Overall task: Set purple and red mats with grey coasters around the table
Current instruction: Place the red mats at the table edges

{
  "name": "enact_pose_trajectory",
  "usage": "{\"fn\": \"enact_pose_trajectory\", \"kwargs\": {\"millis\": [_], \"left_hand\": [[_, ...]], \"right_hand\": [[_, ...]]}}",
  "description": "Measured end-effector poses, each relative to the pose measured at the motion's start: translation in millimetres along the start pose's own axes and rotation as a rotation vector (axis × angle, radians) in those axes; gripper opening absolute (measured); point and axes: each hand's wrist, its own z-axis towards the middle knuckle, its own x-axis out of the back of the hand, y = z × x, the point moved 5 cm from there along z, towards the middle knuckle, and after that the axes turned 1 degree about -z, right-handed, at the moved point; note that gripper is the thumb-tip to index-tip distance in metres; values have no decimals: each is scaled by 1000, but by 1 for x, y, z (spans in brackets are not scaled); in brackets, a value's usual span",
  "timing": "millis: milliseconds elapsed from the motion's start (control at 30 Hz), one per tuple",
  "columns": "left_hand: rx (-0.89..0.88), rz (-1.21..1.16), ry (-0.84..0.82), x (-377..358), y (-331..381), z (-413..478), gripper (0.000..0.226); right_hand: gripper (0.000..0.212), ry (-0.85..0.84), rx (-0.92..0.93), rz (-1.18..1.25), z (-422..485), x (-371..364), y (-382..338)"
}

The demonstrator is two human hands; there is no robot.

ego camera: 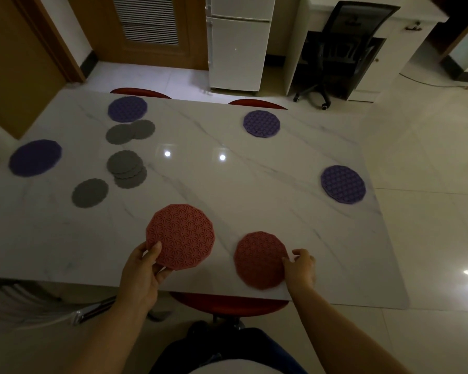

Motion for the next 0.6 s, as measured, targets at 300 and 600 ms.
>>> {"fn": "enact_pose_trajectory", "kwargs": {"millis": [300, 600], "left_hand": [[-60, -17, -38, -2, 13, -1, 26], [-82, 97, -82, 51, 60, 22, 14]], "right_hand": [[32, -333, 304, 215, -40, -34, -102], [12, -522, 375, 442, -126, -99, -192]]}}
